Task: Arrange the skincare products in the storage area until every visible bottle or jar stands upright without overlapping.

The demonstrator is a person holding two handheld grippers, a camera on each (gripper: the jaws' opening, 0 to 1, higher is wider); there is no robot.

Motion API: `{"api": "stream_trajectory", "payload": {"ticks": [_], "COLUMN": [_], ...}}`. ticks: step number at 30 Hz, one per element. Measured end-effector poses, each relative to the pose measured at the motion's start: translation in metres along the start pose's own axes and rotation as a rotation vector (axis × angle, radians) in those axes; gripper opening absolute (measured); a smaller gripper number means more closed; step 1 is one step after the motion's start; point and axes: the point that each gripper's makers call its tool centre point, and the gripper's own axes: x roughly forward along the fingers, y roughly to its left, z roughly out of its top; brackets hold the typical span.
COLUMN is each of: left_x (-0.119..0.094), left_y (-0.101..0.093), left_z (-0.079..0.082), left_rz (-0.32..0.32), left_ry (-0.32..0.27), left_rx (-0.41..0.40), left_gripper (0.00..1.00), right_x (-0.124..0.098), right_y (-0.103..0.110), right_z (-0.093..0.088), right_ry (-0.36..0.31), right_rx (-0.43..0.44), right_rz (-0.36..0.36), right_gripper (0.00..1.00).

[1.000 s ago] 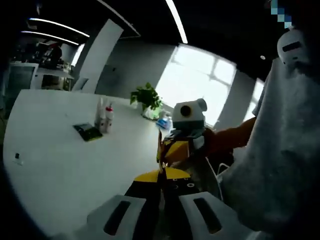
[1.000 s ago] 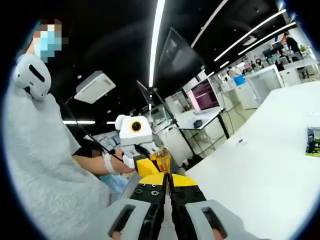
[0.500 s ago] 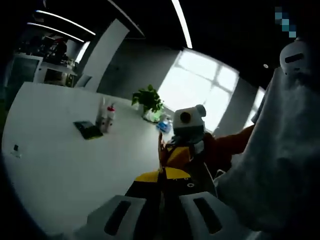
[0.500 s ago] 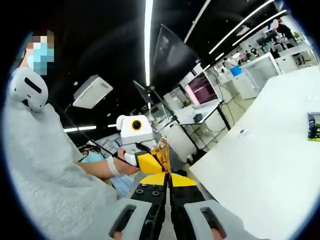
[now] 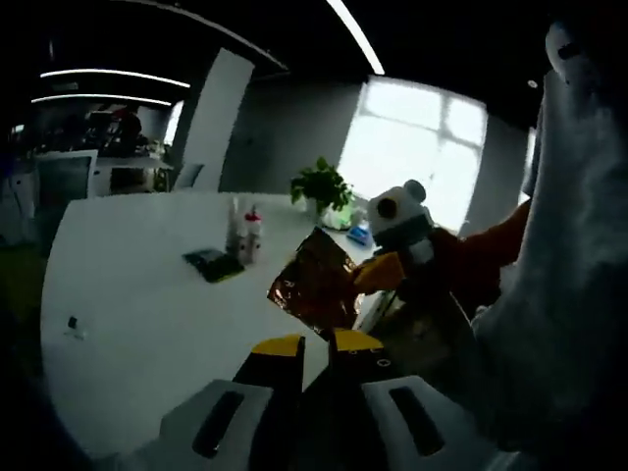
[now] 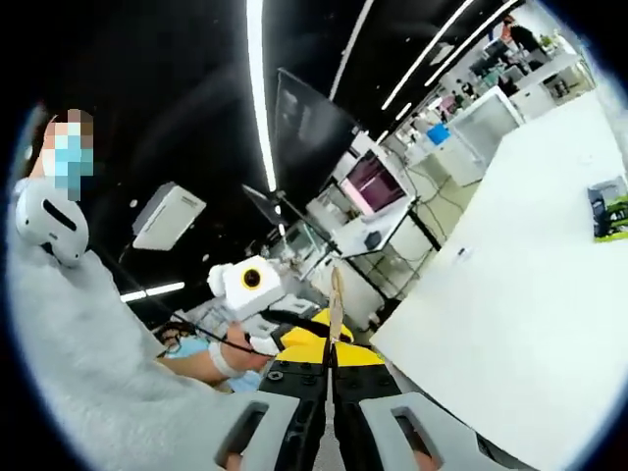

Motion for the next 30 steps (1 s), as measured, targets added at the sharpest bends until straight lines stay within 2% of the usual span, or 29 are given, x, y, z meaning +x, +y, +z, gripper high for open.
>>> {"api": "stream_trajectory", "payload": {"ticks": [2,5,7,8,9,14,20,22,25,30], "left_x": [0.001,0.001,0.001,0.001,0.002,0.001,0.005,0.004,0.003,0.003], "left_y": [0.012,0.033,0.048,0.052,0.053,0.06,0.058,0.059,0.063,0.066], "left_z": [-0.003,-0.01,-0.022,-0.026,-0.029,-0.034,-0.045,-0.045,-0.045,-0.054], "left_rz": [0.065,0.192,0.282,0.302,0.307,0.347,0.329,0.335,0.348,0.366], "left_ry": [0.013,0.052,0.118,0.147,0.168,0.193,0.249,0.251,0.248,0.299], "left_rx": [0.046,0.102,0.12,0.134,0.151,0.154,0.182,0.179,0.168,0.186], "left_gripper": [0.07,0.05,0.04,0.04,0.04,0.01,0.01,0.01,0.01,0.0], "right_x": [-0.001,0.0,0.003,0.004,0.006,0.015,0.028,0.031,0.036,0.04], "right_y": [-0.004,-0.016,-0.021,-0.025,-0.031,-0.056,-0.086,-0.093,-0.114,-0.148], "right_z": [0.009,0.018,0.026,0.029,0.034,0.06,0.085,0.094,0.116,0.142], "right_ry": [-0.039,-0.046,-0.055,-0.057,-0.056,-0.075,-0.044,-0.041,-0.059,-0.083], "right_rx": [0.047,0.052,0.066,0.071,0.077,0.083,0.091,0.085,0.085,0.094], "right_rz": [0.005,-0.02,-0.03,-0.038,-0.056,-0.099,-0.15,-0.154,-0.189,-0.269], "right_gripper": [0.0,0.0,0.0,0.0,0.0,0.0,0.0,0.0,0.0,0.0]}}
